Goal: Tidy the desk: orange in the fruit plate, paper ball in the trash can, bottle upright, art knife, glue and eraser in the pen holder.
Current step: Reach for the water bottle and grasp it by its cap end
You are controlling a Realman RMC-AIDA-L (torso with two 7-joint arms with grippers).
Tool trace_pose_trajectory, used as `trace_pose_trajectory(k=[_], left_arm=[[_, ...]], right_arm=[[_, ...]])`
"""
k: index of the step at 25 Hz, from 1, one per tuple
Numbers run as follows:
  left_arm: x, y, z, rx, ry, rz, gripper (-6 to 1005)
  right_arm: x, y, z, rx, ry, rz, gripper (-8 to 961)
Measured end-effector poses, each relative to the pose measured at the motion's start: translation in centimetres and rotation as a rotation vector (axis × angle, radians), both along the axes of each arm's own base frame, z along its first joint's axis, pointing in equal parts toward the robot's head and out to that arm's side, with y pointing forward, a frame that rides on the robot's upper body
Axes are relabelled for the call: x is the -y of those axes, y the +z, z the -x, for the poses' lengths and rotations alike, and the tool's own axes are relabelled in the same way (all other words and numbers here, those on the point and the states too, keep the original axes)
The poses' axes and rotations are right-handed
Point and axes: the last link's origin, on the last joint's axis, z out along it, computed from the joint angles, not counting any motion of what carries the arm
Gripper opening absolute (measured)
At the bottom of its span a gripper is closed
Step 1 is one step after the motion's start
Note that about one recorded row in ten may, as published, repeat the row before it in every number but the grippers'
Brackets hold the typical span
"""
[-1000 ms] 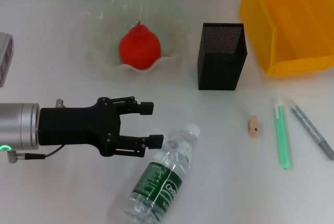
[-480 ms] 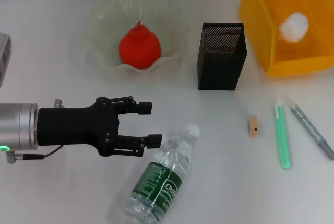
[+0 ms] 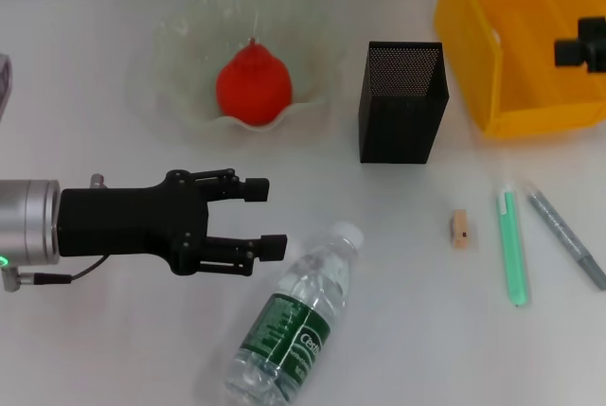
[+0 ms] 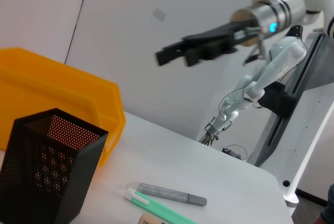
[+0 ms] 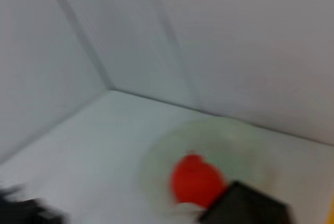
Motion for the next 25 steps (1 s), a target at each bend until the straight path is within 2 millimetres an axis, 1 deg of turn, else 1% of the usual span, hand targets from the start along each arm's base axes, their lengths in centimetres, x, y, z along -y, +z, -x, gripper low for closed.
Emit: trace_pose_trajectory(k=[3, 6, 8, 9, 12, 13, 15, 16, 17, 19, 20, 21, 22, 23, 25], left_arm=[[-0.1, 0.0, 0.0, 0.001, 0.012, 0.007, 844], [-0.5, 0.2, -0.4, -0.001, 0.044, 0.031, 844], [-0.7, 0.3, -0.5, -0.003, 0.059, 0.038, 844], [-1.3, 0.6, -0.8, -0.009, 0.112, 0.067, 844], [-2.3, 1.0, -1.7, -0.049, 0.203, 0.140, 843], [-2.4, 1.0, -1.9, -0.065, 0.225, 0.157, 843], [-3.3, 1.2, -2.8, -0.129, 0.299, 0.212, 843], [-3.3, 1.2, -2.8, -0.129, 0.299, 0.212, 843], [-4.0, 1.2, -3.8, -0.185, 0.357, 0.243, 843], [-4.3, 1.2, -4.2, -0.210, 0.388, 0.255, 842], [-4.8, 1.1, -4.8, -0.254, 0.429, 0.271, 841], [-4.8, 1.1, -4.8, -0.254, 0.429, 0.271, 839], [-5.3, 0.7, -5.6, -0.308, 0.467, 0.295, 838], [-5.9, -0.3, -7.1, -0.392, 0.475, 0.325, 837], [-6.3, -1.2, -8.0, -0.457, 0.474, 0.327, 834]], right_arm=[[2.8, 0.3, -1.3, -0.101, 0.095, 0.060, 680], [5.1, -0.2, -3.6, -0.181, 0.146, 0.111, 681], [6.4, -0.9, -5.3, -0.231, 0.158, 0.138, 681], [7.0, -1.5, -6.3, -0.255, 0.157, 0.148, 681], [8.5, -3.1, -8.3, -0.294, 0.125, 0.180, 681], [8.8, -3.6, -8.8, -0.296, 0.116, 0.189, 680], [9.4, -4.7, -9.5, -0.285, 0.095, 0.214, 680], [9.6, -5.2, -9.8, -0.278, 0.086, 0.226, 680], [9.7, -5.5, -9.9, -0.272, 0.080, 0.232, 680], [9.8, -6.2, -10.2, -0.251, 0.062, 0.247, 681], [9.9, -6.6, -10.3, -0.241, 0.053, 0.255, 681], [9.9, -6.8, -10.5, -0.231, 0.046, 0.261, 681], [10.0, -7.1, -10.6, -0.220, 0.040, 0.266, 681], [10.0, -7.2, -10.7, -0.212, 0.038, 0.267, 681], [10.0, -7.4, -10.9, -0.201, 0.034, 0.266, 680]])
